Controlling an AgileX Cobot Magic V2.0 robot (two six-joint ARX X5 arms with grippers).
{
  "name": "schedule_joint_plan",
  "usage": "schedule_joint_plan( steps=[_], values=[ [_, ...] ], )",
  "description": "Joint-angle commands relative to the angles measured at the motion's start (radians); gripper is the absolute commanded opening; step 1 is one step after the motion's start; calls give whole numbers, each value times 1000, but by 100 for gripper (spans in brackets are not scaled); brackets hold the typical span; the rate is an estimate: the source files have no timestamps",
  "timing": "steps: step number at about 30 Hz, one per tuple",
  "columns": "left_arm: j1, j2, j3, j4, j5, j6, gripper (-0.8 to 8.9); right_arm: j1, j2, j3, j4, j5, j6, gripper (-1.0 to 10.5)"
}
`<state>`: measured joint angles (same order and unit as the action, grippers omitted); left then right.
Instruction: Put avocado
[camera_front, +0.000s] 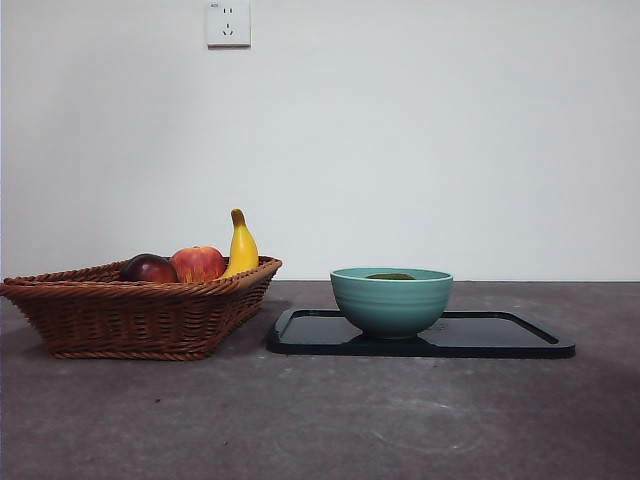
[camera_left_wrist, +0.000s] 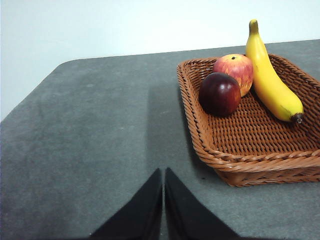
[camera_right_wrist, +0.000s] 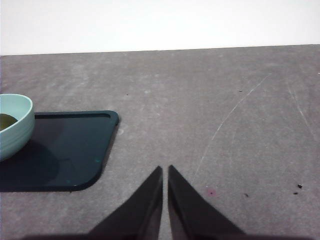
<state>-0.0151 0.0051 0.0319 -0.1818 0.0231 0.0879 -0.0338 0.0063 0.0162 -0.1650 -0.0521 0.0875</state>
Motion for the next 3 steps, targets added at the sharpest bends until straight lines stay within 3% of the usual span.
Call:
schedule_joint_plan(
  steps=[1,3],
  values=[
    [3,-2,-21,-6,-3,-3,8,-1,-3,-6,11,1,17,10],
    [3,-2,-21,-6,-3,-3,8,-1,-3,-6,11,1,17,10]
  ],
)
